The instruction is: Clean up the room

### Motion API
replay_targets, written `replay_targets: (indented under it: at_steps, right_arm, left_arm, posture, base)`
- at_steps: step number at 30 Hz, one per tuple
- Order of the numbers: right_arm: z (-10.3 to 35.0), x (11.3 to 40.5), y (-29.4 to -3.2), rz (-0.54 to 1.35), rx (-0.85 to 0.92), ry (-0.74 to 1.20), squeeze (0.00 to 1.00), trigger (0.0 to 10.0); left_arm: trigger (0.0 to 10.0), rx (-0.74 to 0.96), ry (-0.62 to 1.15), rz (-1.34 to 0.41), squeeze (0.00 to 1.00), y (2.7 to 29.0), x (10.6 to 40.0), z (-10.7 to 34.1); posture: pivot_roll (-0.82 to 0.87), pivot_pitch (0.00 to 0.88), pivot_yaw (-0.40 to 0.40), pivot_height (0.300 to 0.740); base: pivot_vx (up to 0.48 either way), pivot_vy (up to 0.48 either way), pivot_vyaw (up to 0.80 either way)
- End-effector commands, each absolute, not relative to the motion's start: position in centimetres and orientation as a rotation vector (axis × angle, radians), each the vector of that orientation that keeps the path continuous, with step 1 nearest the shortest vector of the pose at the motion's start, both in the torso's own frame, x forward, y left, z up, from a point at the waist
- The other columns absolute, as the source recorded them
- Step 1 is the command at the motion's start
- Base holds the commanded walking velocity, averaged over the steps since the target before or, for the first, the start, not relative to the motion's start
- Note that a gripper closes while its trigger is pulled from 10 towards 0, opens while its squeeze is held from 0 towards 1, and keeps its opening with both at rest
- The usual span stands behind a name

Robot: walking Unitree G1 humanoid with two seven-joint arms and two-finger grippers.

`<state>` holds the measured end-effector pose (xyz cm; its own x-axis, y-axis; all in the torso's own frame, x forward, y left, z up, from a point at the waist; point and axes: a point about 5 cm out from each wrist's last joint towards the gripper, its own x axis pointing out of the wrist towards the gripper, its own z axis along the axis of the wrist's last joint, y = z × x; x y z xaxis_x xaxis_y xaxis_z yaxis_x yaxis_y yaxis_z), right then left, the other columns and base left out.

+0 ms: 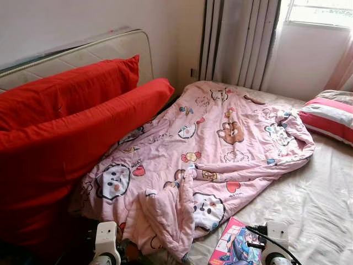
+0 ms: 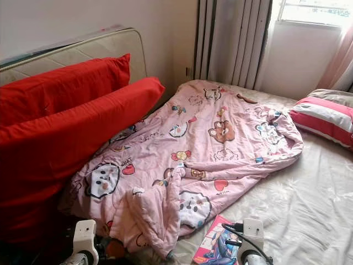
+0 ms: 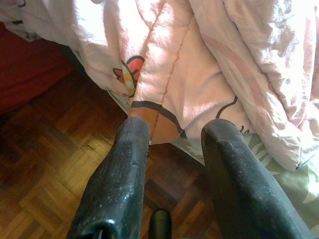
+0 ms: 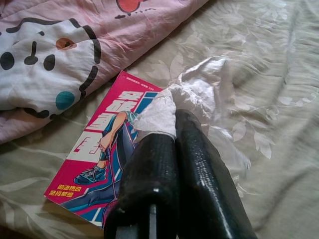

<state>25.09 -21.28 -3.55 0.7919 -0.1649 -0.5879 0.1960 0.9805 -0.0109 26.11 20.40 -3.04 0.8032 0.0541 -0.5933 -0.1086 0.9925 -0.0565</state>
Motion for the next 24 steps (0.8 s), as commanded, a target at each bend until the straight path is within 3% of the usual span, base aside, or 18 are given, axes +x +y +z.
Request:
replay_targets:
  at_steps: [1, 24]
  right_arm:
    - [-4.3, 24.1, -21.4, -0.211, 0.059, 0.679, 0.0, 10.0]
    - [-5.5, 22.3, -21.9, -0.24, 0.056, 0.761, 0.0, 10.0]
  left_arm:
    - [10.0, -0.097, 0.665, 0.107, 0.0, 20.9, 25.6, -3.4]
    - [10.0, -0.097, 0.698, 0.119, 0.0, 21.1, 25.0, -3.9]
  posture:
    - [-0.05, 0.018, 0.01, 0.725]
    - [-0.05, 0.02, 0.01, 0.725]
  base:
    - [0.0, 0.0, 0.0]
    - [-0.011, 0.0, 0.0]
